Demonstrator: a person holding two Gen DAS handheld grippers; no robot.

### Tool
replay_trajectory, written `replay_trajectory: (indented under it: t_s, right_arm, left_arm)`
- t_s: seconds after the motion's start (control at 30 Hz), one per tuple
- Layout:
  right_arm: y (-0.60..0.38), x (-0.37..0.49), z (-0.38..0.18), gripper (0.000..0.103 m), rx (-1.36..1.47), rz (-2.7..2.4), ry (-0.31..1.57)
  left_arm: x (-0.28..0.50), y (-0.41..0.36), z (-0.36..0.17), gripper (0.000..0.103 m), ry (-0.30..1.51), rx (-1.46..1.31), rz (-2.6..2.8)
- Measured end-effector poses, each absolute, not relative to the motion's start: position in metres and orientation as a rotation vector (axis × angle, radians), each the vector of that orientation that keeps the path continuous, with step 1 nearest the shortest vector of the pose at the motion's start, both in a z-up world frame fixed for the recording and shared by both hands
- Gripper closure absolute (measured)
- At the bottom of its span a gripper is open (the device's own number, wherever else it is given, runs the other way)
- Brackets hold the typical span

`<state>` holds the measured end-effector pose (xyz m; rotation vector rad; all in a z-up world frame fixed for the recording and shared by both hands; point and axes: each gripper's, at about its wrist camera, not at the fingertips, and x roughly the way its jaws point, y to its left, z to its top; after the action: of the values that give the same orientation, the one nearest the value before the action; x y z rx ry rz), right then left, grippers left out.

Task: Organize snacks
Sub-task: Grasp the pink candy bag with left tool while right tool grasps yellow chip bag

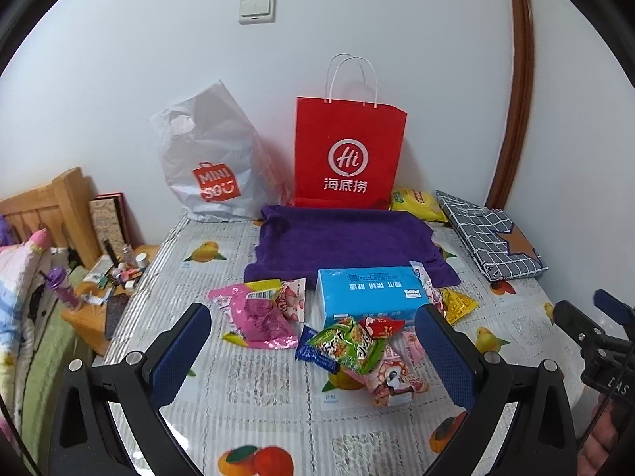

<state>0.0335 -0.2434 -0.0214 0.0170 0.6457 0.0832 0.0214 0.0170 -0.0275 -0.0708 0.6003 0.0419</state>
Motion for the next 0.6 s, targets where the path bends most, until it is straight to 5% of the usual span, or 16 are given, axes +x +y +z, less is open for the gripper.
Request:
replay_trajectory:
  t_s: [0.6]
  right_arm:
    - [-0.263,0.164,-0.145,0.03,0.065,0.059,0.884]
  left_arm:
    - [0.115,0.061,-0.111,0.0,0.79,-0.101,0.06]
